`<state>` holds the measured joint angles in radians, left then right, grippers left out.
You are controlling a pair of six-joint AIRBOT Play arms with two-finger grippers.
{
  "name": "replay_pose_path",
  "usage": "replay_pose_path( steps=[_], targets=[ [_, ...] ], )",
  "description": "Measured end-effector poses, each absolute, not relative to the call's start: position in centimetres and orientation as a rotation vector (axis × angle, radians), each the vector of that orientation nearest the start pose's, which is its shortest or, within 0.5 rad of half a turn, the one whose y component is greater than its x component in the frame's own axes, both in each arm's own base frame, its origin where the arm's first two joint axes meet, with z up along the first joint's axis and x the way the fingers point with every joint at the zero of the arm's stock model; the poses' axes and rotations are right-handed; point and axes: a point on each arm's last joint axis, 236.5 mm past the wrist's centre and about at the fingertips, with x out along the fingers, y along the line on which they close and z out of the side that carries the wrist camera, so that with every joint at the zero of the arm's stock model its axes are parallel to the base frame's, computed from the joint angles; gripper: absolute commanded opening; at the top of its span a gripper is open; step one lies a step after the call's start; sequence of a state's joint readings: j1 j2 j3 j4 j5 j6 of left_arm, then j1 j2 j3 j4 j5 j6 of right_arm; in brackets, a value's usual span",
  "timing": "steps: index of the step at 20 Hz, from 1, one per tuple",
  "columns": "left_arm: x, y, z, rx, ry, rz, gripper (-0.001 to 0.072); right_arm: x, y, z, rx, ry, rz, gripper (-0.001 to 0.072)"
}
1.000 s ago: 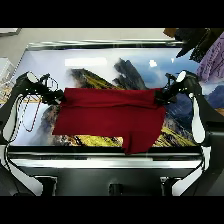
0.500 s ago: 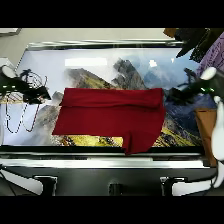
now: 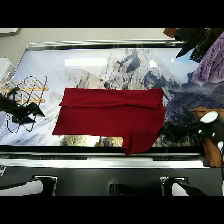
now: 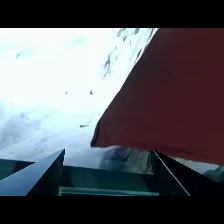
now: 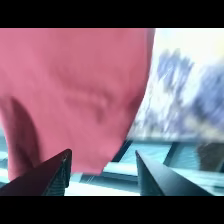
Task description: Fold the clothes and pants, and hang the long-sleeved shirts on hangers.
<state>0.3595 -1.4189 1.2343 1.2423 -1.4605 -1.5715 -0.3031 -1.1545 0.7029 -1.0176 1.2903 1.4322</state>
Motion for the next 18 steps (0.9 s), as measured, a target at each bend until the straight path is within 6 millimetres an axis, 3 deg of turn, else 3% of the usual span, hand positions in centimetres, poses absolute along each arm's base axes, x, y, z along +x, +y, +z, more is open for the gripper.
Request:
replay_pose_path(
  steps=[4, 8, 10, 13, 15, 18],
  targets=[
    [32.0, 2.8, -1.4, -0.641, 1.526, 0.033, 0.0609, 21.4, 7.9, -8.1, 0.753, 1.633, 0.168, 0.0475],
    [31.5, 2.2, -1.3, -0.671, 1.511, 0.032, 0.0609, 19.8, 10.0, -9.4, 0.738, 1.673, 0.159, 0.0473],
    [31.4, 2.0, -1.3, -0.682, 1.509, 0.035, 0.061, 19.7, 10.5, -9.8, 0.731, 1.671, 0.145, 0.0333],
    [31.4, 1.9, -1.3, -0.689, 1.505, 0.037, 0.061, 20.1, 10.8, -10.1, 0.738, 1.651, 0.123, 0.0215],
    [31.2, 1.8, -1.5, -0.692, 1.507, 0.038, 0.061, 20.4, 10.8, -10.3, 0.738, 1.636, 0.113, 0.0035],
    [30.3, 2.0, -2.4, -0.711, 1.502, 0.057, 0.0609, 20.7, 10.8, -10.4, 0.741, 1.623, 0.103, 0.0033]
  ],
)
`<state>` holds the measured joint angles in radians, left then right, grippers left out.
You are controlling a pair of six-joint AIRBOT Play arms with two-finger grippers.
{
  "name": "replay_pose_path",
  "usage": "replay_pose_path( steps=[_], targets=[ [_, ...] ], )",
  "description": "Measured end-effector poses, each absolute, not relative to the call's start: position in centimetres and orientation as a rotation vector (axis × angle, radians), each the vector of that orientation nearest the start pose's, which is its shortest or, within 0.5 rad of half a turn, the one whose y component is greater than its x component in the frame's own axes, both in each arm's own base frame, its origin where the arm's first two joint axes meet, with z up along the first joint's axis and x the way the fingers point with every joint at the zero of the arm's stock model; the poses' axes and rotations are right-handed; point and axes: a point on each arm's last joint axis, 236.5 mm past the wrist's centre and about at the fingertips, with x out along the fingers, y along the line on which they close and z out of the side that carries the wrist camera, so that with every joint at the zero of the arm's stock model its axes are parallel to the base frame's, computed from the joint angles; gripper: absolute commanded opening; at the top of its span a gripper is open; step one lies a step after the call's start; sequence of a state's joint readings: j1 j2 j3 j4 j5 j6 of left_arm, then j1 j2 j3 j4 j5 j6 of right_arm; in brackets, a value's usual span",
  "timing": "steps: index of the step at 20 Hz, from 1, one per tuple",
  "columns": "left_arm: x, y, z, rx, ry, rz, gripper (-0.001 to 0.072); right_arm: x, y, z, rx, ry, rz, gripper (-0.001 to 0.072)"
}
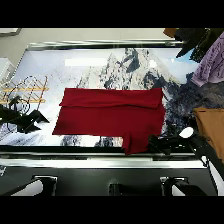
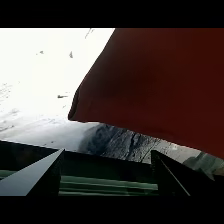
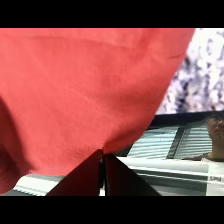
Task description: Fold the clothes and pants, and hang the long-sleeved shirts on hangers.
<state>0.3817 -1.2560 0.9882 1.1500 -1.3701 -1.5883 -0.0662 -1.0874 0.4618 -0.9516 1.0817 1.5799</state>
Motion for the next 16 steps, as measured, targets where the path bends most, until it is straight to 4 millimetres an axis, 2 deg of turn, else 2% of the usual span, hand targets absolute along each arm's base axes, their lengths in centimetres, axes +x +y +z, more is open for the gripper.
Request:
replay_pose_path(
  steps=[5, 8, 11, 16],
  targets=[
    [28.0, 1.6, -5.5, -0.815, 1.491, 0.052, 0.0609, 20.8, 10.8, -10.4, 0.745, 1.618, 0.099, 0.0033],
    [27.3, 1.4, -6.8, -0.876, 1.467, 0.039, 0.0609, 20.8, 10.8, -10.4, 0.747, 1.623, 0.098, 0.0033],
    [27.6, 1.2, -7.4, -0.897, 1.43, 0.026, 0.0609, 20.5, 10.9, -10.4, 0.747, 1.632, 0.102, 0.0033],
    [29.2, 0.6, -7.7, -0.95, 1.369, -0.01, 0.0592, 20.2, 11.0, -10.3, 0.745, 1.645, 0.109, 0.0033]
  ],
)
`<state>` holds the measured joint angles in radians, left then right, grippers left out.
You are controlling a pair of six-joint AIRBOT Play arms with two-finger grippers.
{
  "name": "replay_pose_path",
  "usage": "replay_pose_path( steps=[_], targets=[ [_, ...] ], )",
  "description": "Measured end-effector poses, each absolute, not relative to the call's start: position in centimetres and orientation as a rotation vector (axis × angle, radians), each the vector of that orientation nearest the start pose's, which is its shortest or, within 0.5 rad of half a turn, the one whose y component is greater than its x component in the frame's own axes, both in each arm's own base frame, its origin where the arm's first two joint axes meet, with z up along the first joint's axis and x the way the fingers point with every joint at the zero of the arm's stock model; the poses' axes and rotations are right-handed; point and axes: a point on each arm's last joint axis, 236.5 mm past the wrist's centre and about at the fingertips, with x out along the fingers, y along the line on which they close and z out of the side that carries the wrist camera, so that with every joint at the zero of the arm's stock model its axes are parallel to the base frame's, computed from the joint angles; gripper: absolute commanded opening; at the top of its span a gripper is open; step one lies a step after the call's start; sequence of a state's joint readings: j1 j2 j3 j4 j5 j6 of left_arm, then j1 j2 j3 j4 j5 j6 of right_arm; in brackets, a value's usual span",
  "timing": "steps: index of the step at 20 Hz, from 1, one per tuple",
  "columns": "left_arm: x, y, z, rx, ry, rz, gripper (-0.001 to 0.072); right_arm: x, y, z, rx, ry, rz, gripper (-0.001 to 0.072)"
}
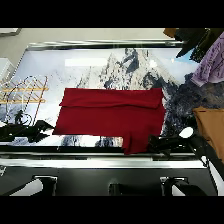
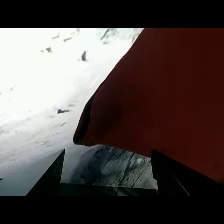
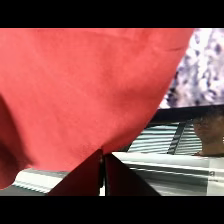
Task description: Fold the clothes and pants, and hang the long-sleeved shirts on hangers.
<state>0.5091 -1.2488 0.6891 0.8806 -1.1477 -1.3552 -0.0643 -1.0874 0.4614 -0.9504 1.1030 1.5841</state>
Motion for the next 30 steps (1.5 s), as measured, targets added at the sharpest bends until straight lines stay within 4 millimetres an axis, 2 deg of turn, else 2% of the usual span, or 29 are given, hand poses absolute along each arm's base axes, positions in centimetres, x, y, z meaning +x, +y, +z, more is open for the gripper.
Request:
replay_pose_path(
  steps=[8, 10, 11, 12, 13, 14, 17, 20, 23, 30],
  targets=[
    [29.8, 0.0, -9.1, -0.982, 1.379, -0.018, 0.0591, 19.8, 11.1, -10.2, 0.745, 1.663, 0.118, 0.0033],
    [29.9, -0.6, -9.3, -0.983, 1.388, -0.03, 0.0566, 19.8, 11.2, -10.2, 0.745, 1.664, 0.119, 0.0033],
    [29.9, -0.9, -9.5, -0.978, 1.395, -0.034, 0.0337, 19.8, 11.2, -10.1, 0.746, 1.665, 0.12, 0.0033],
    [29.9, -0.9, -9.8, -0.963, 1.398, -0.03, 0.0143, 19.8, 11.2, -10.1, 0.747, 1.666, 0.12, 0.0032],
    [30.0, -0.8, -10.1, -0.953, 1.399, -0.025, 0.0054, 19.7, 11.2, -10.0, 0.747, 1.665, 0.123, 0.0032],
    [30.2, -0.9, -10.1, -0.953, 1.394, -0.025, 0.0017, 19.8, 11.3, -9.9, 0.747, 1.66, 0.127, 0.0032],
    [30.2, -1.0, -10.2, -0.95, 1.395, -0.025, 0.0015, 20.0, 11.2, -9.0, 0.734, 1.624, 0.142, 0.0032],
    [30.2, -1.1, -9.4, -0.937, 1.381, -0.036, 0.0014, 20.0, 11.2, -7.6, 0.705, 1.581, 0.168, 0.0031],
    [29.3, -0.8, -7.6, -0.898, 1.381, -0.018, 0.0014, 18.9, 11.1, -5.8, 0.675, 1.564, 0.187, 0.0031],
    [25.6, 0.1, -1.5, -0.766, 1.328, 0.067, 0.0015, 14.1, 10.9, -1.5, 0.6, 1.543, 0.22, 0.003]
  ],
)
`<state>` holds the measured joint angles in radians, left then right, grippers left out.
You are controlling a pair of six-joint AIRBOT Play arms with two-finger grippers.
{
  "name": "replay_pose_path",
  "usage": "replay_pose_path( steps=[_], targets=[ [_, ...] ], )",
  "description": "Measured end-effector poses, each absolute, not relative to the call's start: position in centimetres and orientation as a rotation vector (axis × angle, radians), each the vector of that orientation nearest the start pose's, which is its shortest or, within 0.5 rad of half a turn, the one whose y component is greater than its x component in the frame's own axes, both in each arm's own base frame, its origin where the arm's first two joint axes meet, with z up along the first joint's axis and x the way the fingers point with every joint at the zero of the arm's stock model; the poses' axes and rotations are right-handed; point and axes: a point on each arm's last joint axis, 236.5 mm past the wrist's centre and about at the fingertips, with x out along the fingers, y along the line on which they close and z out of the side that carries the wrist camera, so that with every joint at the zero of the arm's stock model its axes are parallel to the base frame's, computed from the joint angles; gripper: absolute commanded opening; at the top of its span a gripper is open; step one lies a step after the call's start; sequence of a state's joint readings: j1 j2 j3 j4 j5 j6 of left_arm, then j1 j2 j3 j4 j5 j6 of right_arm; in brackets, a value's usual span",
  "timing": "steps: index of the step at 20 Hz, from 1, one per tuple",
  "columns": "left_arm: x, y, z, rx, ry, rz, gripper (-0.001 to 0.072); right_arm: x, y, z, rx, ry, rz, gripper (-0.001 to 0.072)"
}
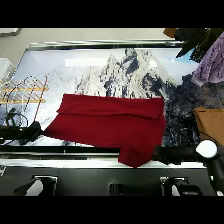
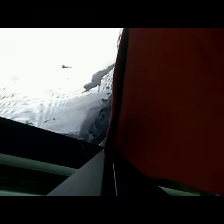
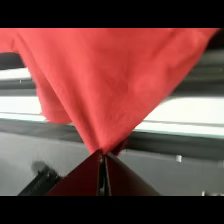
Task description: Fold the clothes and pants, and hang the long-sleeved shirts on hangers.
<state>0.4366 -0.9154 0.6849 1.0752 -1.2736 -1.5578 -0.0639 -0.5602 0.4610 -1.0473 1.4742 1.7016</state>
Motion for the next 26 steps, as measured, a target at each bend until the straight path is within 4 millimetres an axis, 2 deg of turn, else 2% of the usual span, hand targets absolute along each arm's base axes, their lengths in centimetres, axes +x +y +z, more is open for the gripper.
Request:
replay_pose_path(
  steps=[2, 3, 5, 7, 17, 21, 26],
  targets=[
    [25.5, -0.1, -0.4, -0.753, 1.296, 0.073, 0.0014, 14.0, 10.7, -0.8, 0.59, 1.498, 0.218, 0.003],
    [25.6, -0.4, -0.1, -0.751, 1.282, 0.068, 0.0014, 14.6, 10.7, -0.6, 0.591, 1.466, 0.216, 0.003],
    [26.7, -0.9, 0.3, -0.749, 1.244, 0.059, 0.0014, 16.5, 10.7, -0.2, 0.588, 1.407, 0.225, 0.003],
    [28.3, -1.1, 0.5, -0.749, 1.21, 0.054, 0.0014, 19.3, 10.4, 0.1, 0.576, 1.359, 0.233, 0.003],
    [39.5, -0.2, -0.1, -0.695, 1.119, 0.046, 0.0014, 36.0, 8.3, -0.1, 0.526, 1.247, 0.208, 0.003],
    [43.5, -0.1, -0.8, -0.624, 1.11, 0.027, 0.0014, 40.2, 7.4, -0.5, 0.513, 1.212, 0.178, 0.003],
    [47.7, -0.5, -1.4, -0.529, 1.095, 0.002, 0.0014, 43.6, 6.2, -1.0, 0.495, 1.184, 0.14, 0.003]
  ],
)
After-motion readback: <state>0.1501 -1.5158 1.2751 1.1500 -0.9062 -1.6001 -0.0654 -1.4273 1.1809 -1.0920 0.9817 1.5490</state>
